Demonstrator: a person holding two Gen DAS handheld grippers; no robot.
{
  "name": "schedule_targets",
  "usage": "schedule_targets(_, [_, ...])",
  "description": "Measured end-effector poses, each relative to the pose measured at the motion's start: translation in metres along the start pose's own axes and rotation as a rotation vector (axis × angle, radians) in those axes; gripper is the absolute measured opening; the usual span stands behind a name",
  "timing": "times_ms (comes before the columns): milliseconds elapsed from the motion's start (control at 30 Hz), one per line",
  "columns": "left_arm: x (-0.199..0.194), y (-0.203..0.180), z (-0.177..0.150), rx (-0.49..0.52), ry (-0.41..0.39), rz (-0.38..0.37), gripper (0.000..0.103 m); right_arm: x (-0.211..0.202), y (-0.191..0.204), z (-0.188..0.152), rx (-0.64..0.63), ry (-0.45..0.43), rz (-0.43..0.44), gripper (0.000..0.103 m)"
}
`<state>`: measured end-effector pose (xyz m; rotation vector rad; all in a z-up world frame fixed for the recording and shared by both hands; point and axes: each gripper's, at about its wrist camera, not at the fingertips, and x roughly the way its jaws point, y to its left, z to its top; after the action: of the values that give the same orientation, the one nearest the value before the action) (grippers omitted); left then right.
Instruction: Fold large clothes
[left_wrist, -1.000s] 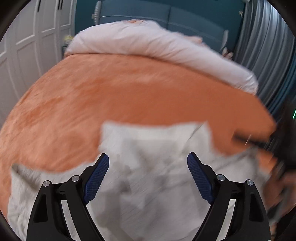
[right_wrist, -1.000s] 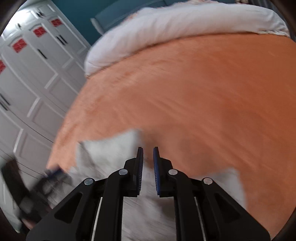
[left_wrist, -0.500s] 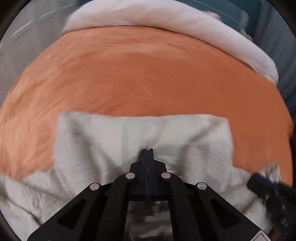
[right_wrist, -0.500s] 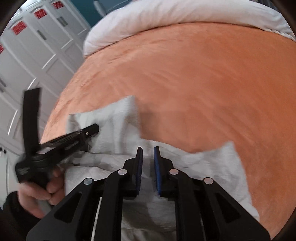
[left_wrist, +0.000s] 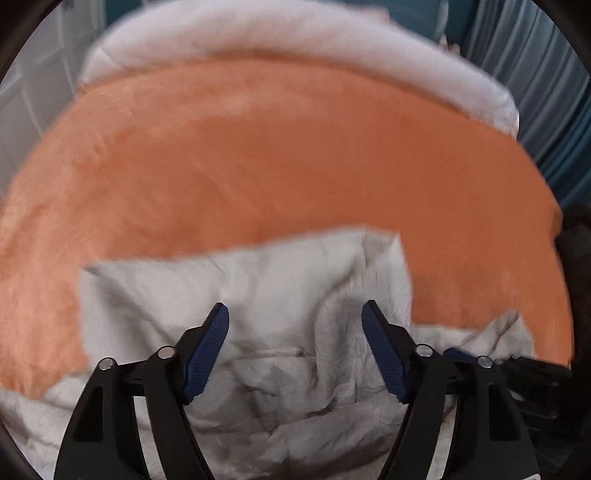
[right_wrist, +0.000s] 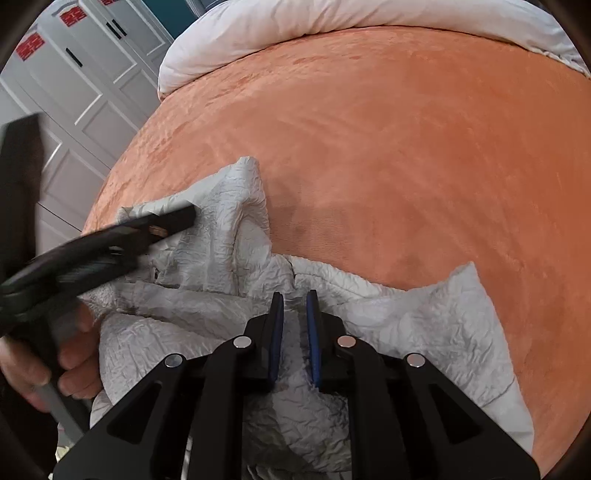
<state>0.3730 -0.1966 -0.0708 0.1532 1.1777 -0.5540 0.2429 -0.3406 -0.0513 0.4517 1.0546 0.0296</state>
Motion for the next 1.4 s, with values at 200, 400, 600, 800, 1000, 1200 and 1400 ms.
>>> schedule_targets(200, [-0.039,0.007,-0.014,-0.019,-0.118,-0.134,0.002,-0.014,0.001,0.000,0.010,-0.017,0.035,0.015])
schedule_targets(400, [-0.020,0.024,-0.033,-0.115,-0.126,-0.092,0.002,0.006,0.000,-0.001,0.004,0.047,-0.020,0.010])
schedule_targets(600, [-0.011,0.012,-0.031,-0.096,-0.122,-0.031,0.009,0.018,-0.004,0.007,0.013,0.044,-0.089,0.009])
schedule_targets(800, [-0.061,0.023,-0.037,-0.116,-0.214,-0.003,0.028,-0.031,0.007,-0.003,-0.002,-0.060,-0.083,0.041])
schedule_targets(1000, [-0.160,0.078,-0.091,-0.135,-0.376,0.054,0.060,-0.110,-0.020,-0.046,-0.001,-0.232,-0.198,0.070])
schedule_targets(1200, [-0.175,0.154,-0.131,-0.256,-0.319,0.189,0.060,-0.074,-0.040,-0.043,0.099,-0.118,-0.161,0.031])
schedule_targets(1400, [-0.177,0.168,-0.141,-0.252,-0.323,0.236,0.059,-0.125,-0.037,-0.041,0.146,-0.315,-0.147,0.012])
